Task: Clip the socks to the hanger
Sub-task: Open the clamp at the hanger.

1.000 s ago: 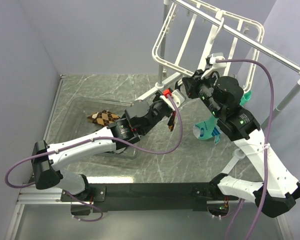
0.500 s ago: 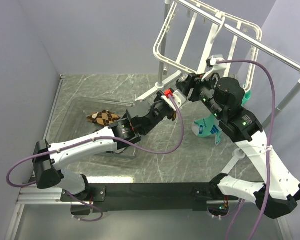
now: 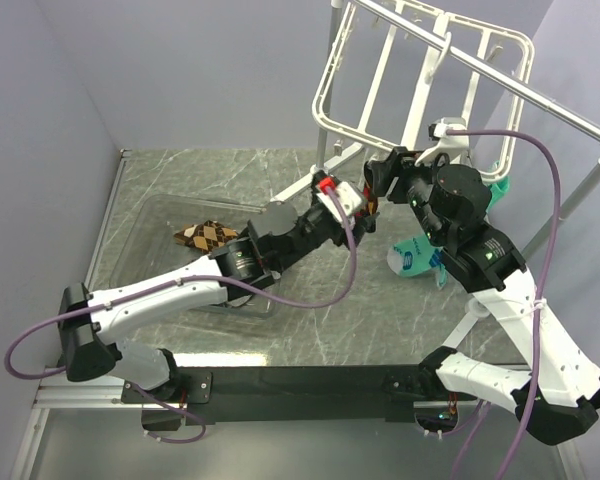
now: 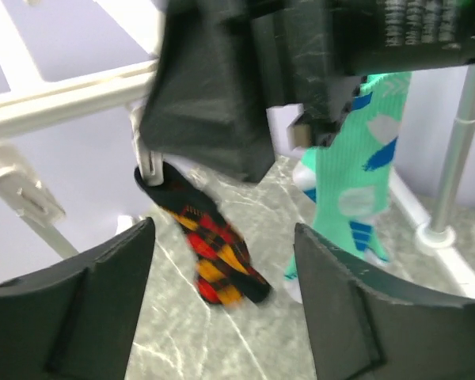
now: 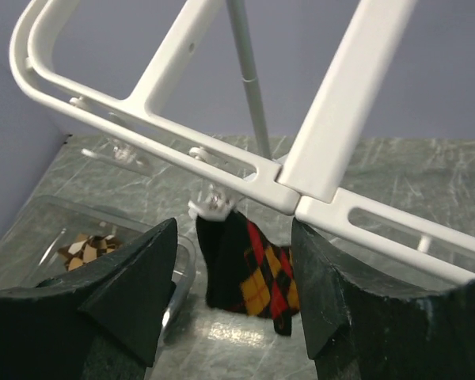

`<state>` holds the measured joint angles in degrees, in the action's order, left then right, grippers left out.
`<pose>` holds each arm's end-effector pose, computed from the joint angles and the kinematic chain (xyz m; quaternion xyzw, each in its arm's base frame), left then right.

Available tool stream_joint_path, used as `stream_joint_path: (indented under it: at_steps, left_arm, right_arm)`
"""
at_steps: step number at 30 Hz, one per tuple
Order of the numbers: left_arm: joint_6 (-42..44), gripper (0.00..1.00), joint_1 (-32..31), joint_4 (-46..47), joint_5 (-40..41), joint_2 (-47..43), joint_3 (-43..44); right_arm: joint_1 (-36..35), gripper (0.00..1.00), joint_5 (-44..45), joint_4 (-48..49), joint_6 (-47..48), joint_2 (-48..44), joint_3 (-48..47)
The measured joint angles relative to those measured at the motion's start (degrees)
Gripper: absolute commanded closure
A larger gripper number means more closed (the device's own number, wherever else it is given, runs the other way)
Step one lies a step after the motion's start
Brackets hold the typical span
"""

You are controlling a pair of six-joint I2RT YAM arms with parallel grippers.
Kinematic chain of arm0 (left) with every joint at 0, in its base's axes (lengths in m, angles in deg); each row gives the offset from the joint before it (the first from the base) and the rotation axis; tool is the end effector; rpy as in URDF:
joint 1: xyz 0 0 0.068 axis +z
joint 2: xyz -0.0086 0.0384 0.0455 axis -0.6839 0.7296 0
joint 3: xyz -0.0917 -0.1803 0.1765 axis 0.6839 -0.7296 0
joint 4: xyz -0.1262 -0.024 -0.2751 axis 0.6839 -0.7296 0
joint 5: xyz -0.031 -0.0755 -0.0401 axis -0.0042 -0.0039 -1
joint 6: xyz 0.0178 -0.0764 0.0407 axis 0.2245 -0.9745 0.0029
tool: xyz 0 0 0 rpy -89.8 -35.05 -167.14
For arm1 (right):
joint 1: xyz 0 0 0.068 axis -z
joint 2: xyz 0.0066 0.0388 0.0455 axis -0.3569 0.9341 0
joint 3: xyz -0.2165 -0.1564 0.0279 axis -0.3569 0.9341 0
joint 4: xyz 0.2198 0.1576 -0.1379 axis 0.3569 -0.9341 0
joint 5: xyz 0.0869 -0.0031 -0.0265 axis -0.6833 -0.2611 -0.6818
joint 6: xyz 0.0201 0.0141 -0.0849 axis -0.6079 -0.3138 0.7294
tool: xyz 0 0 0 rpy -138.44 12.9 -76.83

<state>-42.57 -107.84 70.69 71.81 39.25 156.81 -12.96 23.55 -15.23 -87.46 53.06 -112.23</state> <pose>0.1976 -0.3798 0.4225 0.3466 0.5590 -0.2674 0.7042 0.2533 0.1388 0.4826 -0.0243 0.7244 0.1520 0.6720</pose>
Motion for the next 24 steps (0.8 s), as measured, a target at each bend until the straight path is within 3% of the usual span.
stream_joint_path:
  at_steps: [5, 10, 12, 24]
  left_arm:
    - [-9.44, 0.24, 6.47, -1.51, -3.41, -4.22, -1.60]
    - [-18.58, 0.26, 21.86, -0.50, -12.00, -7.61, -3.08]
    - [-20.06, 0.26, 25.24, 0.04, -15.19, -7.93, -3.58]
    - [-17.27, 0.27, 28.30, 6.80, -40.81, -1.22, -3.52]
  right_arm:
    - [0.00, 0.36, 3.69, 0.96, 1.36, -1.42, 1.60]
    - [0.02, 0.37, 6.01, 1.57, 2.36, -3.48, 2.84]
    - [0.02, 0.37, 6.78, 1.84, 2.62, -4.17, 3.26]
    - [0.39, 0.39, 7.74, 2.12, 3.02, -4.76, 3.48]
